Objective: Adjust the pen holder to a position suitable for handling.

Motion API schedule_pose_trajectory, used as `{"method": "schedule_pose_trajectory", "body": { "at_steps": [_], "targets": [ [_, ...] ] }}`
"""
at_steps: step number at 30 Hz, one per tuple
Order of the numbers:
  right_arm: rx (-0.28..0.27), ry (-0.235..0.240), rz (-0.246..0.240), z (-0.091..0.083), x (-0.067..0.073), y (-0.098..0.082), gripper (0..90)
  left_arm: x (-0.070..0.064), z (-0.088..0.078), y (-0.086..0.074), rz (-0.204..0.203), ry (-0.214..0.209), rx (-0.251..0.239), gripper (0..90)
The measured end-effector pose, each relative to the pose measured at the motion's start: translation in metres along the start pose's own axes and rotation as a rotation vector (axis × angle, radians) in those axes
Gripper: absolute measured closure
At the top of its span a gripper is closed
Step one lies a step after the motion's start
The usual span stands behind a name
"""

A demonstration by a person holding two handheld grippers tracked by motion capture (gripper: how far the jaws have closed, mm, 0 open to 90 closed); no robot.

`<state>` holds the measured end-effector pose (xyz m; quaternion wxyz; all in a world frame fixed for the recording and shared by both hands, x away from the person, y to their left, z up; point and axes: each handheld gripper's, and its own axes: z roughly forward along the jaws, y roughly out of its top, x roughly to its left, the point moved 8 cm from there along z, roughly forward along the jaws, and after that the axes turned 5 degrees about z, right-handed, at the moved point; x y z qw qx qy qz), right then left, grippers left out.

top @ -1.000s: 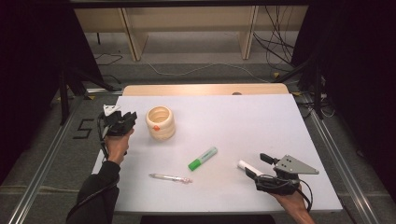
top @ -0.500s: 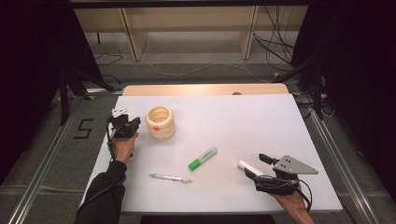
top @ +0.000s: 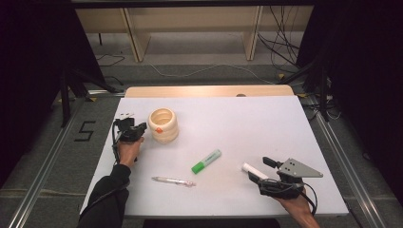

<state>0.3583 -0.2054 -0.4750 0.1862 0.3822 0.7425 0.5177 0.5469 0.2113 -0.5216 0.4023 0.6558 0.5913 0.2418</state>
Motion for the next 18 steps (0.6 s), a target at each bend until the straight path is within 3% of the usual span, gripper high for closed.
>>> {"method": "schedule_pose_trajectory", "body": {
  "at_steps": [7,11,18],
  "targets": [
    [0.004,-0.003,-0.003,0.0,0.0,0.0,25.2,-0.008,0.002,-0.005,-0.008,-0.019,0.046,89.3],
    [0.004,0.001,-0.007,0.001,0.0,-0.001,25.2,-0.009,0.001,-0.005,-0.031,-0.027,0.054,89.3],
    [0.012,0.006,-0.007,0.002,0.002,-0.001,25.1,-0.021,0.004,-0.006,-0.025,-0.055,0.061,89.2]
  ]
}}
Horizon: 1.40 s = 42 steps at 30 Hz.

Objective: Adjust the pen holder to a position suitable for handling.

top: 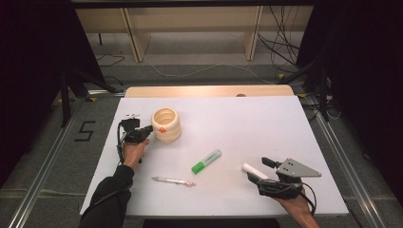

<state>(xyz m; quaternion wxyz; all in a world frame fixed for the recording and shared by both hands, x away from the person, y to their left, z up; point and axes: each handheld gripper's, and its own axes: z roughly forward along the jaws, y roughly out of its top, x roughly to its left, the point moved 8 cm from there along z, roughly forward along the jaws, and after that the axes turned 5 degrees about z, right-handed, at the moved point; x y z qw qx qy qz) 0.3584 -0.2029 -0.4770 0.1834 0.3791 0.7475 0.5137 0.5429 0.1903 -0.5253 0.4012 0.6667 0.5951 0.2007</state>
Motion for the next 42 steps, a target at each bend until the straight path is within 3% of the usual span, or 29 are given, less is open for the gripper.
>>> {"method": "schedule_pose_trajectory", "body": {
  "at_steps": [5,9,20,42],
  "targets": [
    [0.005,0.0,0.002,0.0,0.0,0.0,25.1,-0.014,0.006,0.001,0.013,-0.023,0.003,89.2],
    [0.006,-0.001,0.004,0.0,0.0,0.0,25.1,-0.034,0.015,0.002,0.055,-0.041,0.012,89.3],
    [0.01,0.001,0.003,0.001,0.0,-0.001,25.2,-0.065,0.031,0.006,0.097,-0.075,0.02,89.3],
    [0.019,0.007,0.002,0.002,0.001,-0.002,25.2,-0.111,0.039,0.007,0.169,-0.16,0.049,89.2]
  ]
}}
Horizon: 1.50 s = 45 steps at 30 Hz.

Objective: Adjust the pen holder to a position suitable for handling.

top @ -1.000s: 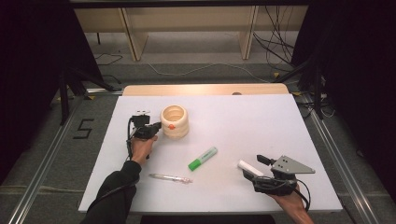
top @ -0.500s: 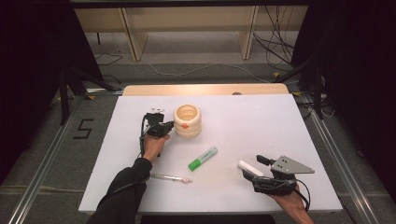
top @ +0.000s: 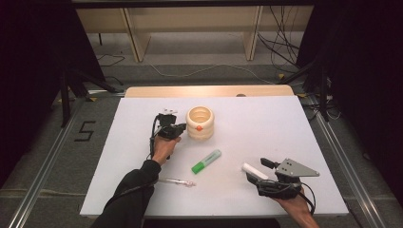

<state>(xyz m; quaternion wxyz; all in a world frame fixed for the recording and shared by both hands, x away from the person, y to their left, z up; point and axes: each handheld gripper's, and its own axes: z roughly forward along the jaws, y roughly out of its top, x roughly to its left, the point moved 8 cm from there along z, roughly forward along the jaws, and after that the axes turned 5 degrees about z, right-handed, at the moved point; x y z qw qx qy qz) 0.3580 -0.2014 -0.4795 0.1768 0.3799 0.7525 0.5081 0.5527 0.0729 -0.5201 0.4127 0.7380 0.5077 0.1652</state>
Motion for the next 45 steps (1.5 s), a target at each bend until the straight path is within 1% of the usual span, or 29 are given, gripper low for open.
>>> {"method": "schedule_pose_trajectory", "body": {
  "at_steps": [2,4,7,13,14,17,18,20,21,22,24,25,26,27,28,29,30,31,32,34,35,36,39,40,41,42,43,44,45],
  "targets": [
    [-0.004,0.001,0.0,0.0,0.0,0.0,25.2,-0.002,0.001,0.0,0.0,-0.002,-0.003,89.2],
    [0.004,0.001,-0.002,0.0,0.0,0.0,25.2,-0.003,0.003,0.0,0.009,-0.004,0.004,89.2],
    [-0.002,0.004,-0.005,0.001,0.0,0.0,25.3,-0.005,0.005,0.0,0.023,-0.007,0.012,89.2],
    [0.003,0.008,-0.006,0.002,0.001,-0.001,25.3,-0.013,0.009,0.0,0.037,-0.023,0.016,89.2],
    [0.007,0.006,-0.006,0.002,0.001,-0.001,25.3,-0.016,0.009,0.0,0.049,-0.023,0.016,89.2],
    [0.003,0.006,-0.005,0.002,0.001,-0.001,25.4,-0.023,0.01,0.0,0.059,-0.028,0.013,89.2],
    [0.004,0.006,-0.003,0.003,0.001,-0.001,25.4,-0.023,0.01,0.0,0.071,-0.03,0.022,89.2],
    [0.004,0.005,-0.005,0.003,0.001,-0.001,25.4,-0.026,0.011,0.0,0.064,-0.041,0.014,89.1],
    [0.003,0.005,-0.004,0.002,0.001,-0.001,25.4,-0.026,0.01,-0.001,0.08,-0.041,0.024,89.1],
    [0.005,0.007,-0.001,0.002,0.001,-0.001,25.4,-0.026,0.01,-0.001,0.083,-0.042,0.023,87.9],
    [0.005,0.006,-0.001,0.002,0.001,-0.001,25.4,-0.025,0.009,0.0,0.075,-0.042,0.016,83.3],
    [0.004,0.005,-0.002,0.002,0.0,-0.001,25.4,-0.02,0.005,0.001,0.079,-0.035,0.021,81.6],
    [0.004,0.005,-0.002,0.002,0.0,-0.001,25.4,-0.02,0.005,0.001,0.079,-0.035,0.021,79.4],
    [0.002,0.003,0.0,0.002,0.0,-0.001,25.5,-0.016,0.001,0.001,0.072,-0.031,0.019,75.9],
    [0.002,0.003,0.0,0.002,0.0,-0.001,25.5,-0.016,0.001,0.001,0.072,-0.031,0.019,72.3],
    [0.006,0.003,-0.001,0.002,0.0,-0.001,25.5,-0.013,-0.004,0.0,0.107,-0.024,0.05,67.5],
    [0.003,0.003,-0.001,0.002,0.0,-0.001,25.5,-0.013,-0.006,0.0,0.117,-0.024,0.053,64.8],
    [0.004,0.002,0.002,0.001,0.0,-0.001,25.5,-0.012,-0.01,-0.002,0.143,-0.028,0.069,62.6],
    [0.002,0.002,0.003,0.001,0.0,-0.001,25.5,-0.012,-0.01,-0.002,0.143,-0.028,0.069,59.1],
    [0.006,0.003,0.001,0.002,0.0,-0.001,25.4,-0.013,-0.02,-0.002,0.159,-0.056,0.093,51.1],
    [0.007,0.003,0.001,0.002,0.0,-0.001,25.4,-0.013,-0.02,-0.002,0.159,-0.056,0.093,48.1],
    [0.004,0.005,0.001,0.002,0.0,-0.001,25.5,-0.015,-0.027,-0.002,0.181,-0.074,0.107,44.4],
    [0.004,0.006,-0.002,0.002,0.001,-0.001,25.4,-0.018,-0.039,-0.004,0.236,-0.107,0.142,37.4],
    [0.003,0.005,-0.004,0.002,0.001,-0.001,25.4,-0.018,-0.039,-0.004,0.236,-0.107,0.142,35.2],
    [0.004,0.004,-0.002,0.002,0.001,-0.001,25.4,-0.02,-0.042,-0.006,0.244,-0.119,0.156,33.2],
    [0.004,0.004,-0.002,0.002,0.001,-0.001,25.4,-0.022,-0.047,-0.007,0.264,-0.124,0.168,33.2],
    [0.004,0.006,-0.001,0.002,0.001,-0.001,25.4,-0.023,-0.051,-0.009,0.286,-0.13,0.176,28.9],
    [0.004,0.005,-0.004,0.002,0.001,-0.001,25.4,-0.025,-0.054,-0.01,0.289,-0.131,0.18,26.2],
    [0.006,0.004,-0.003,0.002,0.001,-0.001,25.4,-0.025,-0.057,-0.012,0.306,-0.132,0.187,25.1]
  ]
}}
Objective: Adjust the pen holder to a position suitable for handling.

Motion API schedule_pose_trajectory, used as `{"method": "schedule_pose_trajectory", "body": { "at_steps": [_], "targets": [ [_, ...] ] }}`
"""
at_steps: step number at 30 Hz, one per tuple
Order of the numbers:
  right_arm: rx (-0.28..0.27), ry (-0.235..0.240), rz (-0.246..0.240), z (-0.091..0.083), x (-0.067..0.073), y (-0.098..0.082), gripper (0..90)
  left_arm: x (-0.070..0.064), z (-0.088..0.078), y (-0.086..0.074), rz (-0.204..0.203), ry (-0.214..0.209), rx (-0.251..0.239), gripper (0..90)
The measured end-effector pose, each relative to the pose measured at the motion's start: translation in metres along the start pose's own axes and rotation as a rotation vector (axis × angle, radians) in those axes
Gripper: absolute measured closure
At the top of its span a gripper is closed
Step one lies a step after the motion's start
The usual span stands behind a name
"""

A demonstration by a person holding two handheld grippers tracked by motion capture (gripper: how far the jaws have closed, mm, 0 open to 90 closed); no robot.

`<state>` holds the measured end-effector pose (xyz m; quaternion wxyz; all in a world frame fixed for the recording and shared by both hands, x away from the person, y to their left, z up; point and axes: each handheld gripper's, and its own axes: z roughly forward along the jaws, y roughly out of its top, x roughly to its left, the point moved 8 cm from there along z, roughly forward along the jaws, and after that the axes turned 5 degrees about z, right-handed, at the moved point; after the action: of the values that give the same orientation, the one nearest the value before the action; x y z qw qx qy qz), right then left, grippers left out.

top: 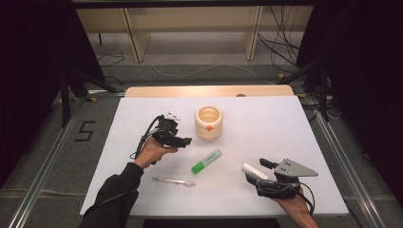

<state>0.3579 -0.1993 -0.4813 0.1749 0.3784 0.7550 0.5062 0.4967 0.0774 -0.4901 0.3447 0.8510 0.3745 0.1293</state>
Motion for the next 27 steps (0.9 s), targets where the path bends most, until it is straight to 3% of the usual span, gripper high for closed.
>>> {"method": "schedule_pose_trajectory", "body": {
  "at_steps": [1,3,19,27],
  "targets": [
    [-0.002,0.0,0.0,0.0,0.0,0.0,25.4,-0.003,-0.005,-0.004,0.031,-0.009,0.017,24.8],
    [-0.006,0.004,-0.003,0.0,0.001,0.001,25.4,-0.007,-0.009,-0.008,0.052,-0.012,0.04,22.7],
    [-0.002,0.002,-0.007,0.0,0.001,0.001,25.4,-0.031,-0.035,-0.033,0.182,-0.07,0.127,19.6],
    [0.005,0.004,-0.011,0.0,0.002,0.0,25.4,-0.034,-0.04,-0.051,0.207,-0.102,0.184,20.3]
  ]
}}
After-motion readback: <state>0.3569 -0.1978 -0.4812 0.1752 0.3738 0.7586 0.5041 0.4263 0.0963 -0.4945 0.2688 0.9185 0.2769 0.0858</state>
